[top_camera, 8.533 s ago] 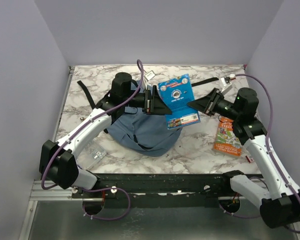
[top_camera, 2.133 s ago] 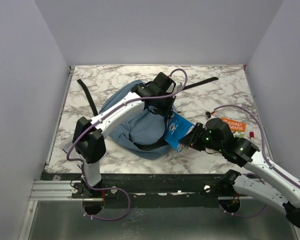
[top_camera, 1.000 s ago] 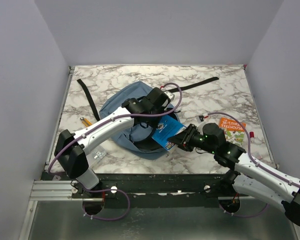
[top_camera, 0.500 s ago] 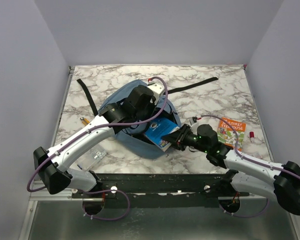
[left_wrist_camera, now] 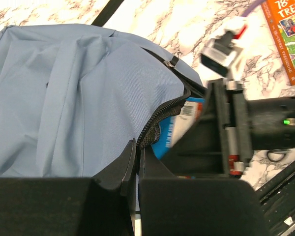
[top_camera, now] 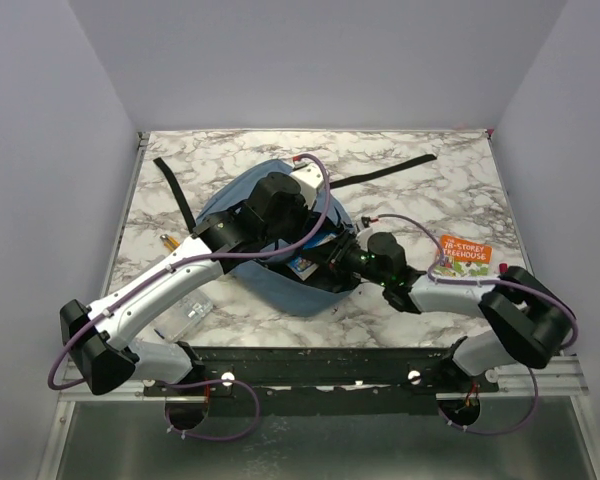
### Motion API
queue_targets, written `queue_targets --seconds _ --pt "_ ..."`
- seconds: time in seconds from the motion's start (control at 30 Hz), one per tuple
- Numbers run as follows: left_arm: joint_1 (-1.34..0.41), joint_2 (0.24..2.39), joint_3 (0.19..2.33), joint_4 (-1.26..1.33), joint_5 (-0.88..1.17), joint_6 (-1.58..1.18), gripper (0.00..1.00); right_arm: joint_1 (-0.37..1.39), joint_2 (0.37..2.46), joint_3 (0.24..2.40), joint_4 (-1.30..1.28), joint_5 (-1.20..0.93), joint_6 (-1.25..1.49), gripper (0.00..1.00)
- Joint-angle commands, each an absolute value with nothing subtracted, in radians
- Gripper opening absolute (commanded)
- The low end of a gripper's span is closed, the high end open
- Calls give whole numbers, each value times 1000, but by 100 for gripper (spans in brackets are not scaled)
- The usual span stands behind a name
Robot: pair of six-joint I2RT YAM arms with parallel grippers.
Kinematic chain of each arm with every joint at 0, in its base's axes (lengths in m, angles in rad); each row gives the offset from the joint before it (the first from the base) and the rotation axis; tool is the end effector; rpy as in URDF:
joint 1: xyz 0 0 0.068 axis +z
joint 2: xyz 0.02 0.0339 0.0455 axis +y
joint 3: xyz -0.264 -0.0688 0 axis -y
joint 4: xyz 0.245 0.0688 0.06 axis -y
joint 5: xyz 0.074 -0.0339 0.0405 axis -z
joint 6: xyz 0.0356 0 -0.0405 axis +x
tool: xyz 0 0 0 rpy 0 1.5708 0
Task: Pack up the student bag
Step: Place the book in the student bag.
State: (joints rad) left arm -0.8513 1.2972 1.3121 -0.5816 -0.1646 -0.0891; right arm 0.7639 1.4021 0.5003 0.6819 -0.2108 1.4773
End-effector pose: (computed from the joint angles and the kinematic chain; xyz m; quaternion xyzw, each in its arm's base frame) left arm 0.1921 -0.2104 0.3727 0.2882 0.8257 -0.1530 0.4602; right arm 0.1977 0.1997 0.1950 0.2094 0.7502 0.5956 0.1966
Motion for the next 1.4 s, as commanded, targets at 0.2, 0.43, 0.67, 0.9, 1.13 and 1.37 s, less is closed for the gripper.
queue_targets --seconds 0.2,0.43,0.67,0.9,1.13,1.37 --pt "-830 1241 1301 -478 -144 -63 0 775 1793 741 984 -174 1342 3" --pt "-814 1253 1286 -480 -140 -88 0 774 1710 655 749 -182 1306 79" --pt "-812 1276 1290 -479 -85 -103 0 774 1559 604 455 -154 1283 94" --pt "-812 1273 1290 -480 -74 -107 0 775 1526 487 589 -160 1340 79" --pt "-812 1272 1290 -480 -52 -120 0 775 1682 631 692 -134 1295 41" --pt "-809 1256 1280 -479 -118 -116 0 771 1868 862 774 -64 1232 33"
